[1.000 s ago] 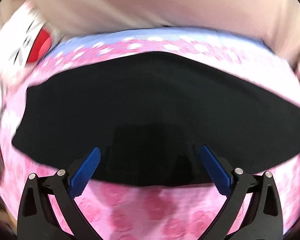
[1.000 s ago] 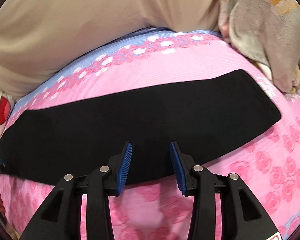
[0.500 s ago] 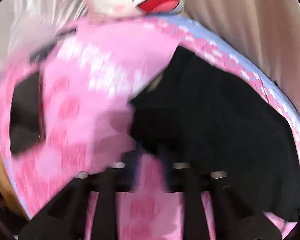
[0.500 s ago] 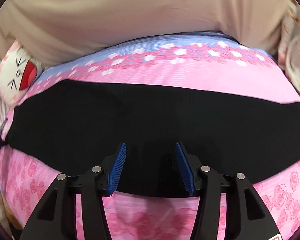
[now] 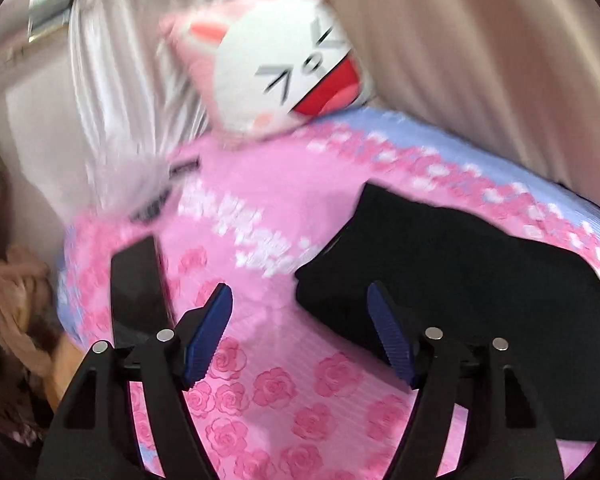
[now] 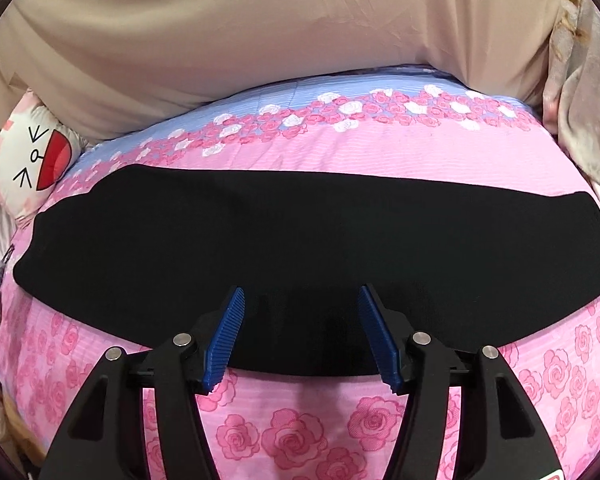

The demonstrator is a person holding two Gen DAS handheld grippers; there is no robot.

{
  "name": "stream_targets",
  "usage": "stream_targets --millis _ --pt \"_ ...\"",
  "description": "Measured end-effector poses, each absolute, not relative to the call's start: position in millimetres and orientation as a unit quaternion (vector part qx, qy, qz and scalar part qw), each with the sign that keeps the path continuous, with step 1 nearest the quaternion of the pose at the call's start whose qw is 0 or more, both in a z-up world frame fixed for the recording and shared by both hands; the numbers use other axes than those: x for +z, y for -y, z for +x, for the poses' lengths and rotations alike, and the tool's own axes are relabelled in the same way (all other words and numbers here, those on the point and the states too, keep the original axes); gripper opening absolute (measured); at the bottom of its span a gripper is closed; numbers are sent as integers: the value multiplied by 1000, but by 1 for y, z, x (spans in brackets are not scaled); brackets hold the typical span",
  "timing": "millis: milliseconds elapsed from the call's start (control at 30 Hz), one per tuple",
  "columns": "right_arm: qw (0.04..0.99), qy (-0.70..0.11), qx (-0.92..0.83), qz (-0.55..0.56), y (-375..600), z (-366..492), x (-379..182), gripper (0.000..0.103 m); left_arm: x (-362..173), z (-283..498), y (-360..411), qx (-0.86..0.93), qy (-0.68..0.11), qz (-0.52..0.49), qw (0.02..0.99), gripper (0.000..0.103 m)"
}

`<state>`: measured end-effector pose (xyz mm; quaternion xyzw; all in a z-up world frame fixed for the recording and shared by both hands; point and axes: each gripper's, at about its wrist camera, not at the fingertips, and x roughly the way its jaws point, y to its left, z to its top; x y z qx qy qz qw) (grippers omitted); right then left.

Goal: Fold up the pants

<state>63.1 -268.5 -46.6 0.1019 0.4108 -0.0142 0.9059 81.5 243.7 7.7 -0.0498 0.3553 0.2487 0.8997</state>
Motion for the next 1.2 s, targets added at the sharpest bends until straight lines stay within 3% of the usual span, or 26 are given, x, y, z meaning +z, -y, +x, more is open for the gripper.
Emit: stream_targets --millis 33,67,133,267,367,500,700,867,1000,1200 --pt "905 -411 -7 107 269 64 -48 59 14 80 -231 230 -350 -45 907 73" --pt "905 -411 0 111 269 65 -51 59 20 82 -213 200 -348 -42 915 84" --pt "903 -415 2 114 272 67 -57 59 23 84 -182 152 -348 -34 924 90" --pt "897 -418 -18 142 293 64 -59 59 12 88 -108 70 -366 4 928 90" --pt "898 -417 -39 133 311 58 -60 66 -2 90 -57 5 -386 26 922 90" --pt "892 -421 -99 132 356 48 -74 61 -12 85 -15 -34 -394 66 916 90" --pt "899 -388 -92 180 372 39 -51 65 -20 80 21 -64 -397 92 911 91" --pt "876 -435 -183 96 390 61 -72 66 -21 74 44 -82 -399 103 908 92" --pt "890 -389 -164 175 419 41 -49 65 -26 68 52 -72 -388 131 909 93" --pt "906 -382 -140 113 399 48 -27 65 -34 67 65 -87 -396 141 903 93"
